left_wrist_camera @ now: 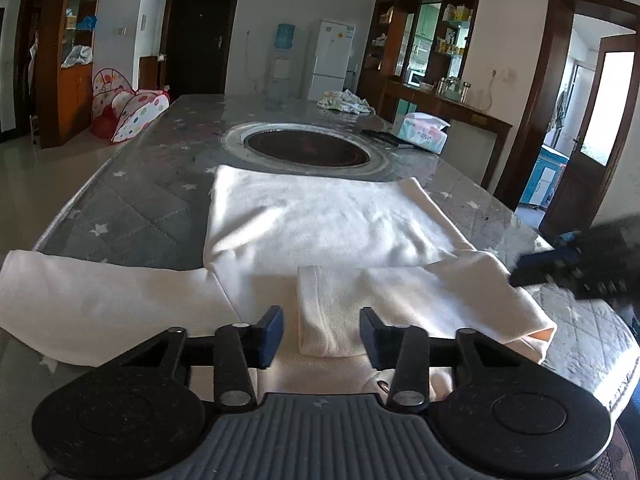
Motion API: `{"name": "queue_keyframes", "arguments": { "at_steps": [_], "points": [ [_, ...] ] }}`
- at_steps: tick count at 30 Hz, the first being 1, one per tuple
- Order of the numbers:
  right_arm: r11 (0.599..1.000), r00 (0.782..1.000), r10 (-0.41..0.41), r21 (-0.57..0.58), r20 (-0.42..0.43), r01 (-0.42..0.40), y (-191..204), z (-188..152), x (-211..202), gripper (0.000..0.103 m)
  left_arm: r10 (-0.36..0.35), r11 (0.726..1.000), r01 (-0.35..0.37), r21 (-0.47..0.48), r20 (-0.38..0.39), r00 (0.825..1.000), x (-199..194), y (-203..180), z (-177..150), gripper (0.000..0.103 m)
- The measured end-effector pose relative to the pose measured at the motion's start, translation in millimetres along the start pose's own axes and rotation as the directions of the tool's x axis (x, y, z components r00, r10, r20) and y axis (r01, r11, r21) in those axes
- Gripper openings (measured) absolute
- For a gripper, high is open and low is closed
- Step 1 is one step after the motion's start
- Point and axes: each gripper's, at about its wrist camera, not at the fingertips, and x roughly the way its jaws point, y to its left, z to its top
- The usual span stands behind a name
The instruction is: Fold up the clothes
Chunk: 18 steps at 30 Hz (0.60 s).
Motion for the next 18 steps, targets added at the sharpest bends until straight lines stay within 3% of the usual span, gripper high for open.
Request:
{"name": "queue_keyframes", "arguments": {
  "at_steps": [1,3,6,9,14,18],
  "points": [
    [1.000,1.000,0.001,0.012,-0.006,-0.001,-3,-5,1,0.022,0.002,1.000,-0.002,0.001,-0.008,1.000,3,-1,0,0.035],
    [1.000,1.000,0.004,0.031,-0.012,-0.003,-7,-14,4,0.022,0.003,1.000,-0.003,0.008,-0.020,1.000,6,-3,-1,0.017],
    [0.999,0.999,0.003,0.037,-0.033,-0.002,-9,-21,11,0.021,0.027,0.999,-0.026,0.018,-0.029,0.999,8,-4,-3,0.006],
    [0.999,1.000,0.009,0.031,-0.027,-0.008,-11,-19,9,0.021,0.042,0.999,-0.042,0.017,-0.022,0.999,3,-1,-2,0.003],
    [0.999,0.998,0.015,0.039,0.054,-0.017,-14,-1,1,0.021,0.059,0.998,-0.059,0.023,-0.005,0.998,-4,1,3,0.003],
    [0.997,0.997,0.022,0.070,0.068,-0.027,-18,7,18,0.021,0.062,0.998,-0.062,0.024,0.004,0.998,-8,-1,5,0.003]
  ]
}}
